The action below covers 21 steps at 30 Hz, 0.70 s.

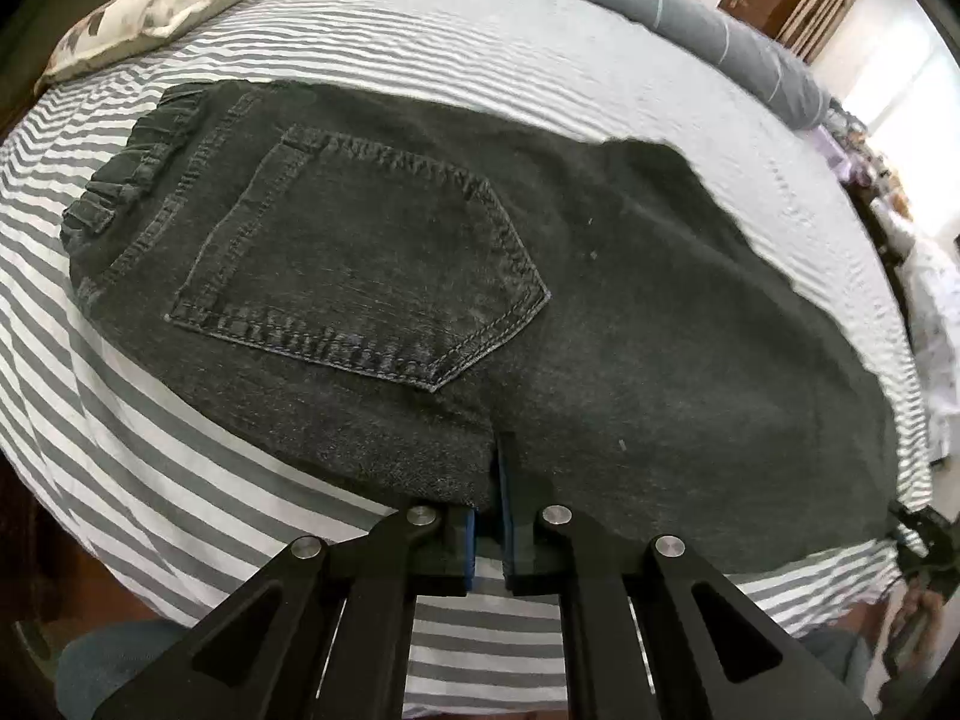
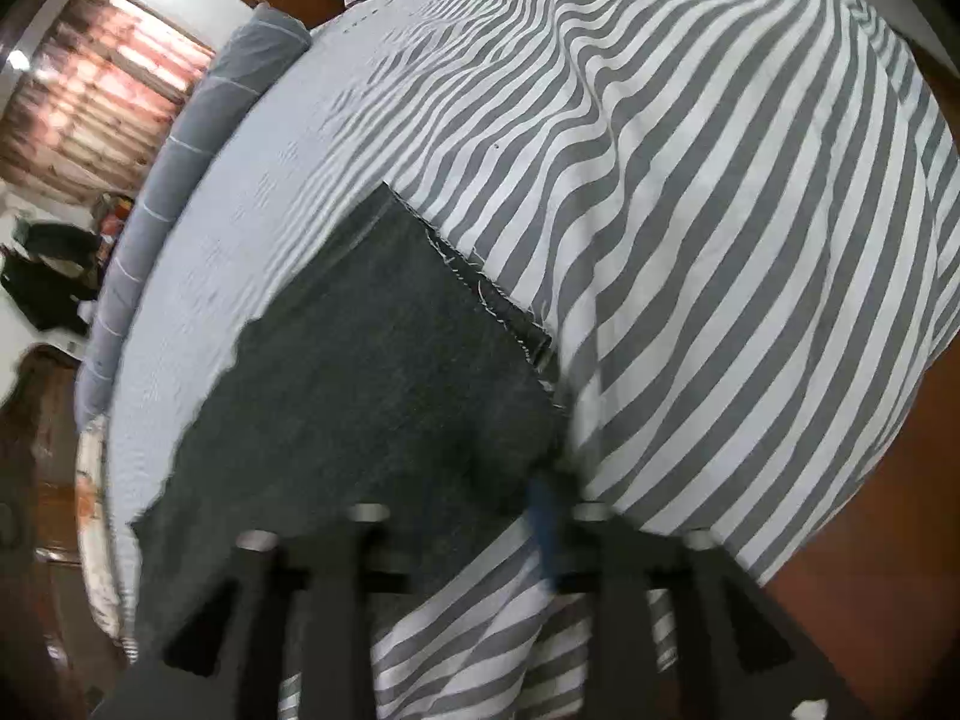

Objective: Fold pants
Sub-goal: 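Lay the jeans flat with both tools holding the edge on the bed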

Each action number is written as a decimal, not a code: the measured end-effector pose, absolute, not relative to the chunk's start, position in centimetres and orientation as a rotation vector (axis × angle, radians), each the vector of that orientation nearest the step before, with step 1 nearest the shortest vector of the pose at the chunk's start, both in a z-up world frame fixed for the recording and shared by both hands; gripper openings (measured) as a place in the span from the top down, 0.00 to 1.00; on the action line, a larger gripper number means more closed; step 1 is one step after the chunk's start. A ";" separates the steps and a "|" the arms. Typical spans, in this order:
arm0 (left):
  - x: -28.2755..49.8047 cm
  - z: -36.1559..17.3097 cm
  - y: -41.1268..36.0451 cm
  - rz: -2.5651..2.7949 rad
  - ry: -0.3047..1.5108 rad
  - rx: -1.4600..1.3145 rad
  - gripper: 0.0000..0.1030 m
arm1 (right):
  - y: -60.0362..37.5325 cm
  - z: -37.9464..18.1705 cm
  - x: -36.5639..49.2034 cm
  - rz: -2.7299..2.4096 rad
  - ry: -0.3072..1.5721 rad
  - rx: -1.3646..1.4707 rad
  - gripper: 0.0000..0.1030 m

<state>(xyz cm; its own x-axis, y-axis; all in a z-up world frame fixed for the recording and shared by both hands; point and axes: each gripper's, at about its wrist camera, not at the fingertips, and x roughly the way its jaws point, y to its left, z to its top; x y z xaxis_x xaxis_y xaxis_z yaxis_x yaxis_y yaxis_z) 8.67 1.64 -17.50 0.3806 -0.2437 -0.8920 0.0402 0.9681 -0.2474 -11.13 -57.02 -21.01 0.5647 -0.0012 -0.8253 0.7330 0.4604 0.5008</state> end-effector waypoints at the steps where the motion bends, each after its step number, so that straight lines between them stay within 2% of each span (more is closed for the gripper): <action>1: 8.6 -17.1 1.9 -0.194 1.169 -0.208 0.87 | -57.1 -20.9 -11.6 -0.519 0.849 1.022 0.54; 3: 8.5 -16.5 2.4 -0.199 1.168 -0.207 0.82 | -56.6 -20.9 -12.8 -0.474 0.812 1.073 0.54; 11: 5.5 -14.6 2.3 -0.147 1.072 -0.056 0.80 | -54.8 -23.7 -15.1 -0.311 0.755 1.247 0.54; 17: 4.9 -13.8 1.6 -0.125 0.968 -0.004 0.77 | -53.5 -22.6 -14.2 -0.387 0.777 1.124 0.54; 21: 6.1 -14.9 1.0 -0.082 0.988 0.064 0.76 | -53.3 -20.4 -13.5 -0.499 0.792 1.018 0.54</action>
<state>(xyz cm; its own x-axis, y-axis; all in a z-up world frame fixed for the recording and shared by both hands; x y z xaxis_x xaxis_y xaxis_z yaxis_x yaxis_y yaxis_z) 6.08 1.00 -14.90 0.5480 -0.0398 -0.8356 0.0979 0.9951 0.0168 -13.54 -53.31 -20.39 0.6278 -0.0118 -0.7783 0.6969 0.4539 0.5553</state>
